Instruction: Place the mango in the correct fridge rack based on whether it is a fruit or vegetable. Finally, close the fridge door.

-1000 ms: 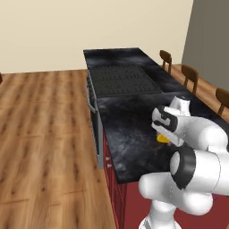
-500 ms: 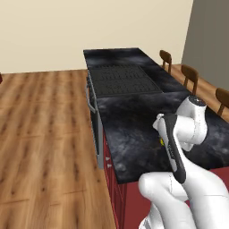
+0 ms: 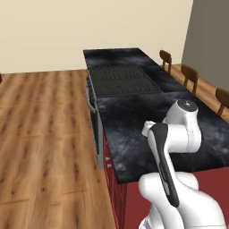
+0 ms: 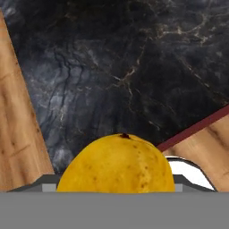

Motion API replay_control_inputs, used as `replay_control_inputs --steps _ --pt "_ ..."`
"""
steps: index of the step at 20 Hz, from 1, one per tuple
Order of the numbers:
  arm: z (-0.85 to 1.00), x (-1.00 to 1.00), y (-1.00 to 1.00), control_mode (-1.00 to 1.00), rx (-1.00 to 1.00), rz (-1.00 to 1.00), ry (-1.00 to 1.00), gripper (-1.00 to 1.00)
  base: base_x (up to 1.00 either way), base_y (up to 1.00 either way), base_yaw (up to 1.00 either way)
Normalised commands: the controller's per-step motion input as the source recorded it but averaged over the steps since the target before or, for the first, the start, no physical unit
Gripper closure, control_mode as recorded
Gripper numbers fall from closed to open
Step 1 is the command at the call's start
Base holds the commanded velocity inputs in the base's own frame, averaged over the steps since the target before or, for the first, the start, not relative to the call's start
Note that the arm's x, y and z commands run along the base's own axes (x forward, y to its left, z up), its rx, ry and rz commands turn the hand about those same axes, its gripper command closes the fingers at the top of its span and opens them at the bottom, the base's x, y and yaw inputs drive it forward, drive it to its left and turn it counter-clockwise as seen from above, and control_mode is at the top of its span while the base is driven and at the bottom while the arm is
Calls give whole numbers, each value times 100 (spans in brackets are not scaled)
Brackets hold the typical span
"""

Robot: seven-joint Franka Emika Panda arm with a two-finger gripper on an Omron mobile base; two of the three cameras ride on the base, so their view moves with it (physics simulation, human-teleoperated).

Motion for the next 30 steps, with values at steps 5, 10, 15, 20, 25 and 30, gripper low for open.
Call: replay_control_inputs --steps 5,10,15,20,25,30 --pt "-3 6 14 100 -3 0 1 100 -8 -7 13" --pt "0 0 0 100 0 0 0 100 -44 -48 67" --pt "0 0 0 100 0 0 0 100 -21 -60 78" --pt "0 0 0 100 0 0 0 100 -10 -32 81" --pt "0 0 0 100 0 0 0 100 -7 -24 82" --pt "0 0 0 100 0 0 0 100 0 -2 83"
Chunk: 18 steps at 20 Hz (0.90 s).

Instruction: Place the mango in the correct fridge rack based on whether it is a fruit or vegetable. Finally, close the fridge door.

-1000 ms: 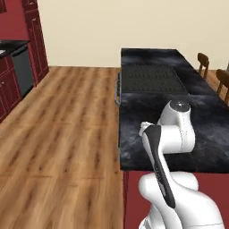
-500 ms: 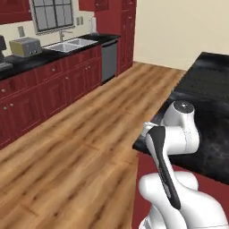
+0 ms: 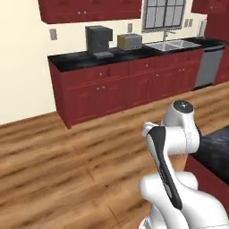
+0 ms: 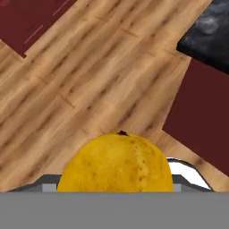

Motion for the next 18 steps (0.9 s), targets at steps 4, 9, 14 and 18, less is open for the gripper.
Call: replay_control_inputs --steps 4,9,14,18 --pt "0 0 0 100 0 0 0 100 -1 -12 81" --pt "0 0 0 100 0 0 0 100 0 -17 80" --pt "0 0 0 100 0 0 0 100 1 -34 80" --pt "0 0 0 100 0 0 0 100 53 -58 69"
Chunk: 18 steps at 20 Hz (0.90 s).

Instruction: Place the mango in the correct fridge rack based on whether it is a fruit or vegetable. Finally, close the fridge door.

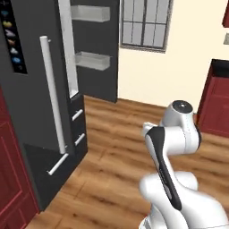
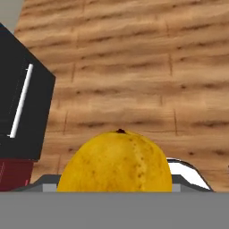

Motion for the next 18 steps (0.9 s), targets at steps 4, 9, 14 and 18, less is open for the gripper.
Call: replay_control_inputs --steps 4,9,14,18 --pt "0 0 0 100 0 0 0 100 91 -71 58" --pt "0 0 0 100 0 0 0 100 94 -70 54" --pt "0 0 0 100 0 0 0 100 96 -63 59" --pt "0 0 0 100 0 0 0 100 87 -49 53"
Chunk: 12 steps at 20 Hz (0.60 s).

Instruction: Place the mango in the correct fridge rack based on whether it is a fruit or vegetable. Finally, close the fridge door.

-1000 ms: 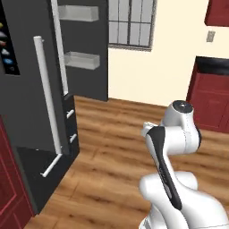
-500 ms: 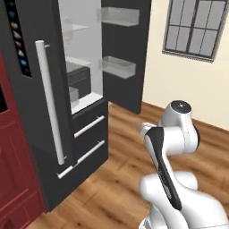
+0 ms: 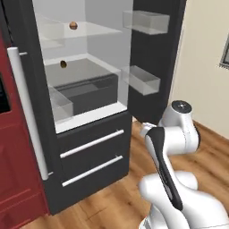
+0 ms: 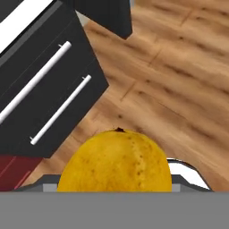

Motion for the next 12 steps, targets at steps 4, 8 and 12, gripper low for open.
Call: replay_control_inputs --steps 4,8,12 --pt "0 0 0 100 0 0 0 100 89 -28 57" --pt "0 0 0 100 0 0 0 100 75 -37 58" --pt "0 0 0 100 0 0 0 100 50 -63 39"
